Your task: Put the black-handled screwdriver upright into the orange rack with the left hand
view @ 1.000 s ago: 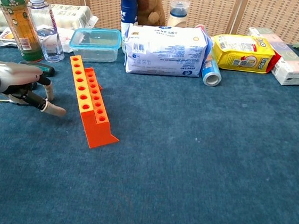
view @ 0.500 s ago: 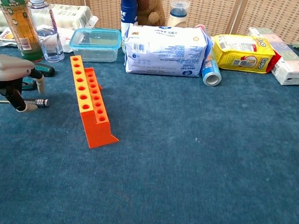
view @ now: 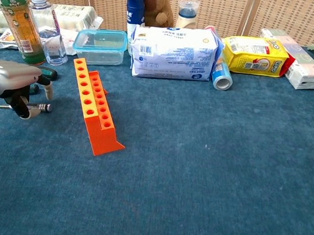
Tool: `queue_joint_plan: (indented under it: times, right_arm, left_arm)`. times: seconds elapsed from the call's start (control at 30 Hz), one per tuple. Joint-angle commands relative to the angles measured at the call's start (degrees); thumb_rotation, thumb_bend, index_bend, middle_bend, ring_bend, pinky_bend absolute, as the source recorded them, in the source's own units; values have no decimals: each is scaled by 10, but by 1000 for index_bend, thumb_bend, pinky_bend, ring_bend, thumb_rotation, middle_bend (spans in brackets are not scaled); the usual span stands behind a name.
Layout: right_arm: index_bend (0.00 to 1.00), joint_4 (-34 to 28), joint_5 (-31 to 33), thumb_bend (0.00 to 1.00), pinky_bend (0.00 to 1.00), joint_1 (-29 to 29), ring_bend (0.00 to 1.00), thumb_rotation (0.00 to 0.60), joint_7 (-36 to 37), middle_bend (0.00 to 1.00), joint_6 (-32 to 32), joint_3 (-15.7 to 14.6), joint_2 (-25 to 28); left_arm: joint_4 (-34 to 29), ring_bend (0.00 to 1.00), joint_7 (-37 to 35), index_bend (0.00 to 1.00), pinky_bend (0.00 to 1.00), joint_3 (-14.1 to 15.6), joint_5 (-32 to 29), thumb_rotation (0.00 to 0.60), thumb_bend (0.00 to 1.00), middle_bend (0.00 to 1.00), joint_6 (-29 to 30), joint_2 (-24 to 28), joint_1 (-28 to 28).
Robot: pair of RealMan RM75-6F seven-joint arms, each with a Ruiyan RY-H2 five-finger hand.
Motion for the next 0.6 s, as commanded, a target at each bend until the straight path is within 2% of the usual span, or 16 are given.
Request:
queue_joint_plan:
  times: [0.03, 0.13, 0.3, 0.5, 0.6]
  right_arm:
    - [55, 0, 0, 51, 0, 0, 0, 600, 2, 0, 0, 0, 1]
    - [55, 1, 0, 52, 0, 0, 0, 600, 4, 0, 1, 0, 1]
    - [55, 1, 2, 51, 0, -1, 0, 600, 10, 0, 2, 1, 3]
    - [55, 1, 1, 51, 0, -1, 0, 600, 14, 0, 2, 0, 4]
    - [55, 1, 1, 51, 0, -1, 0, 600, 16, 0, 2, 0, 5]
  left_arm:
    - [2, 960, 1, 288, 973, 2, 5, 502, 373, 996, 1, -2, 1]
    - [1, 960, 2, 288, 973, 3, 12, 572, 267, 996, 4, -2, 3]
    - [1, 960, 4, 304, 973, 6, 29, 600, 113, 996, 10, -1, 5]
    - [6, 959, 7, 400, 973, 9, 40, 600, 96, 996, 14, -6, 9]
    - [6, 959, 5, 428, 973, 8, 44, 600, 136, 996, 18, -10, 13]
